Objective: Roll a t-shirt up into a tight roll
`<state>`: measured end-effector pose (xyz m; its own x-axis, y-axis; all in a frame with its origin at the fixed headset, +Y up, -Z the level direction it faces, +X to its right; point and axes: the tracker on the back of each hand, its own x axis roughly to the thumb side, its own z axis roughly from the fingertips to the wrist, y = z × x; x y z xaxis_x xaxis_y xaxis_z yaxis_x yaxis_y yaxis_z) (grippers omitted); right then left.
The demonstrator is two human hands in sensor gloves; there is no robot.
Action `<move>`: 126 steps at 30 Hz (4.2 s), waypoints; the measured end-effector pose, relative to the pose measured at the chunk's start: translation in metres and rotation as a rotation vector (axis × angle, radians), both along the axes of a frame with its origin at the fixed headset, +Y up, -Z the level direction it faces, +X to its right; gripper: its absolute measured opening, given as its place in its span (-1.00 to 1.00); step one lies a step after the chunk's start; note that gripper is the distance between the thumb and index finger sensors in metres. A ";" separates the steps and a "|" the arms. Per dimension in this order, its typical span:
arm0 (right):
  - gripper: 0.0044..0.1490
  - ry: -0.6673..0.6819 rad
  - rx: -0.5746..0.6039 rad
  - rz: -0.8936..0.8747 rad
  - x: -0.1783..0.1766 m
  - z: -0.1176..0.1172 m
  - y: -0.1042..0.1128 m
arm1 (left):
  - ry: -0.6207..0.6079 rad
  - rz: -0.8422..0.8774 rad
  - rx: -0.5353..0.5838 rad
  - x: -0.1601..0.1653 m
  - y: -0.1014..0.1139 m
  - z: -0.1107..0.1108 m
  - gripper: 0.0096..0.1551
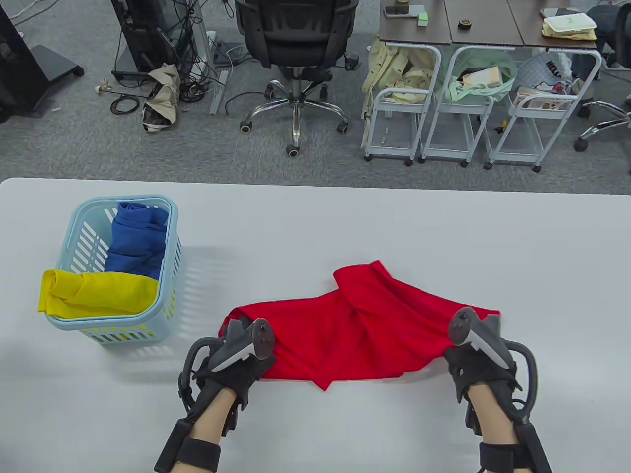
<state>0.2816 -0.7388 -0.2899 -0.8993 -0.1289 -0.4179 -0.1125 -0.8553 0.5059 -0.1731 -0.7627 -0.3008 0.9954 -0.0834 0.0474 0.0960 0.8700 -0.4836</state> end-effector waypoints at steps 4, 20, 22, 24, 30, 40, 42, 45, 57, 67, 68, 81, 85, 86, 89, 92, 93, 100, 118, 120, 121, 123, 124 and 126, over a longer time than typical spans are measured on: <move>-0.12 -0.088 0.056 -0.028 0.016 0.007 0.010 | 0.014 -0.167 0.123 0.005 0.012 0.003 -0.16; -0.09 0.323 -0.020 -0.163 -0.052 -0.013 -0.024 | -0.039 -0.073 -0.004 0.037 -0.011 0.003 -0.11; -0.11 0.198 -0.016 -0.110 -0.031 -0.013 -0.019 | 0.027 0.048 -0.005 0.024 -0.011 -0.002 -0.16; -0.14 0.156 0.000 -0.144 -0.018 -0.012 -0.013 | 0.034 0.030 0.005 0.019 -0.010 -0.003 -0.19; -0.22 0.130 0.073 -0.016 -0.024 -0.001 0.014 | 0.034 -0.131 0.135 0.022 0.001 0.000 -0.27; -0.07 0.378 0.009 -0.205 -0.055 -0.006 -0.013 | -0.369 0.355 -0.041 0.081 -0.008 0.025 -0.34; -0.09 0.352 -0.026 -0.223 -0.052 -0.007 -0.018 | -0.345 0.292 -0.030 0.078 -0.006 0.018 -0.34; -0.17 0.363 0.058 -0.215 -0.058 -0.004 0.003 | -0.219 -0.049 0.167 0.069 0.003 0.007 -0.31; -0.20 0.680 0.156 -0.308 -0.115 0.015 0.010 | -0.037 0.284 0.108 0.058 0.007 0.014 -0.07; -0.10 0.808 -0.037 -0.288 -0.169 0.033 -0.008 | 0.001 -0.163 0.201 0.057 -0.003 0.001 -0.07; -0.13 0.837 -0.021 -0.294 -0.175 0.037 -0.005 | -0.003 -0.254 0.272 0.054 -0.001 0.000 -0.10; -0.30 0.645 0.189 -0.295 -0.153 0.013 0.014 | -0.318 0.075 -0.099 0.072 -0.020 0.009 -0.05; -0.29 0.599 0.238 -0.282 -0.154 -0.004 0.026 | -0.361 0.141 -0.144 0.086 -0.023 0.016 -0.04; -0.29 0.598 0.238 -0.264 -0.158 -0.011 0.028 | -0.391 0.124 -0.138 0.090 -0.022 0.018 -0.04; -0.23 0.633 0.172 -0.262 -0.171 -0.028 0.016 | -0.443 0.140 -0.148 0.098 -0.023 0.023 -0.03; -0.15 0.672 0.103 -0.262 -0.182 -0.033 -0.013 | -0.459 0.136 -0.143 0.100 -0.023 0.025 -0.03; -0.16 0.683 0.084 -0.213 -0.184 -0.032 -0.017 | -0.457 0.145 -0.148 0.099 -0.023 0.024 -0.02; -0.54 0.541 0.209 -0.224 -0.166 -0.037 -0.011 | -0.450 0.170 -0.161 0.095 -0.024 0.022 -0.01; -0.16 0.570 0.240 -0.390 -0.128 -0.028 0.008 | -0.450 0.150 -0.162 0.095 -0.025 0.023 -0.02; -0.15 0.607 0.136 -0.424 -0.136 -0.029 -0.010 | -0.451 0.148 -0.161 0.095 -0.025 0.023 -0.03; -0.15 0.549 0.061 -0.373 -0.133 -0.031 -0.023 | -0.453 0.144 -0.158 0.095 -0.025 0.023 -0.03; -0.13 0.427 -0.082 -0.204 -0.114 -0.034 -0.039 | -0.451 0.139 -0.154 0.095 -0.025 0.023 -0.03; -0.12 0.377 -0.069 -0.165 -0.103 -0.037 -0.041 | -0.449 0.137 -0.153 0.095 -0.025 0.023 -0.03; -0.14 0.249 0.001 -0.127 -0.086 -0.040 -0.039 | -0.453 0.123 -0.145 0.098 -0.025 0.024 -0.05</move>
